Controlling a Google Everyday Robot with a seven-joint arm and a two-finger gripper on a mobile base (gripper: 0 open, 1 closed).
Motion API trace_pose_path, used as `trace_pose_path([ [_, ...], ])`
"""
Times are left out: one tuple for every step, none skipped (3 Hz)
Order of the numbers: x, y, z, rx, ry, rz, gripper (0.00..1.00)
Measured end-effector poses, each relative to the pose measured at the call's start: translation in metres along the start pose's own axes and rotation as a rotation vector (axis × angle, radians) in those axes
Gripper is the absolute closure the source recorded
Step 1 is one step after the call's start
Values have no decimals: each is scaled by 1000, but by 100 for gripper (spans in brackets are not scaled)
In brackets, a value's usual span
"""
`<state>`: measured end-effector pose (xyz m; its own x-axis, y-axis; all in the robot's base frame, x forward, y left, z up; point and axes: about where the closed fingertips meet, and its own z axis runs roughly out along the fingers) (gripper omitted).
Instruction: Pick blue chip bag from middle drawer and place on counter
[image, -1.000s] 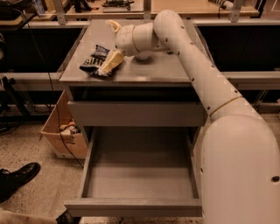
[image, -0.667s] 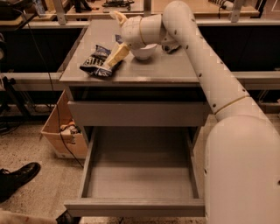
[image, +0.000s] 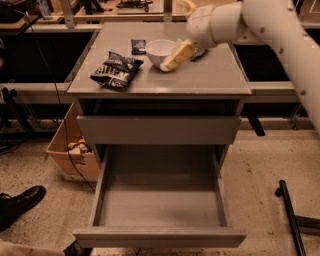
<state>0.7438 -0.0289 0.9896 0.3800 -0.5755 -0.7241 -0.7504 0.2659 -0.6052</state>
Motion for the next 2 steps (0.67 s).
trace_pose_path([
  [23, -3, -109, 186, 177, 49, 0],
  [41, 5, -116, 186, 196, 62, 0],
])
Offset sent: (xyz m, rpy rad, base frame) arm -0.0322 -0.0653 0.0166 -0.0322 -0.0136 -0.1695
